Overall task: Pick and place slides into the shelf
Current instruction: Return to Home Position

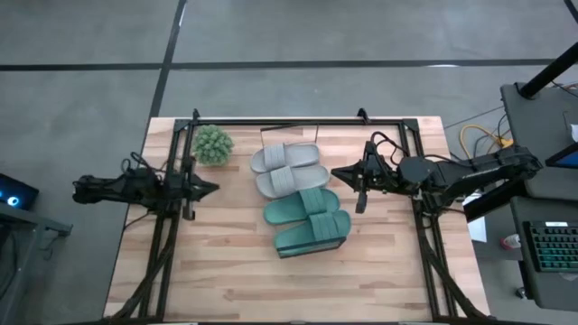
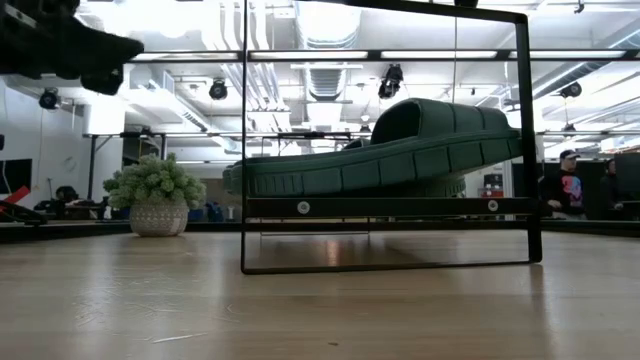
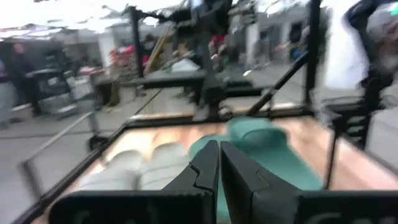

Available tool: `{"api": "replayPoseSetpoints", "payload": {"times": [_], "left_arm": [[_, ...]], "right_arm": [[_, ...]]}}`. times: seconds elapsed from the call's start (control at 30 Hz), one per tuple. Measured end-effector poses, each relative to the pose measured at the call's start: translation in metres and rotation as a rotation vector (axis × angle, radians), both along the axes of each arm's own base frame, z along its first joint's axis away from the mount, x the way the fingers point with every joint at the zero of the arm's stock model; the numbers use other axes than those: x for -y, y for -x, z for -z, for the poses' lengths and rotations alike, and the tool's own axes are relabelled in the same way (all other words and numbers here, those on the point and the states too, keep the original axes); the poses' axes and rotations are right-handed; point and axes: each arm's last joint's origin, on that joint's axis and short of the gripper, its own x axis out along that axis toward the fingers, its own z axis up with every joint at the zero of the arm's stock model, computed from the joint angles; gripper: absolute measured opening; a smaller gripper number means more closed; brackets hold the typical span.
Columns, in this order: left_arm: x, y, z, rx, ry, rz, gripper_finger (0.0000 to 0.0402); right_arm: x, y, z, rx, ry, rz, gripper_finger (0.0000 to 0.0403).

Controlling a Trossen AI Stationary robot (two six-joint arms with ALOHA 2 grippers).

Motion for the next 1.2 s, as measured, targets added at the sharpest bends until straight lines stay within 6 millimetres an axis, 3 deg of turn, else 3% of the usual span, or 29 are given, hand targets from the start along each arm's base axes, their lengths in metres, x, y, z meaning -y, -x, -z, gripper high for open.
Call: {"api": "replayPoseSetpoints", "payload": {"times": [0.23, 0.33, 0.63, 0.9, 1.2], "left_arm": [[0.003, -0.013, 0.029, 0.107, 0.061, 0.041, 0.0], [0.003, -0.014, 0.038, 0.065, 0.076, 0.027, 0.0], [0.002, -0.015, 0.042, 0.029, 0.071, 0.015, 0.0], [0.002, -0.016, 0.044, 0.013, 0.069, 0.014, 0.0], [0.003, -0.017, 0.045, -0.002, 0.067, 0.014, 0.0]], "right_arm": [[0.0, 0.0, 0.0, -0.006, 0.011, -0.001, 0.0009], [0.0, 0.0, 0.0, -0.006, 0.011, -0.002, 0.0009], [-0.003, 0.001, 0.003, -0.01, -0.006, -0.088, 0.0009], [-0.009, 0.024, 0.033, -0.034, -0.015, -0.147, 0.0009], [0.002, 0.057, 0.075, 0.088, 0.062, -0.159, 0.0008]]}}
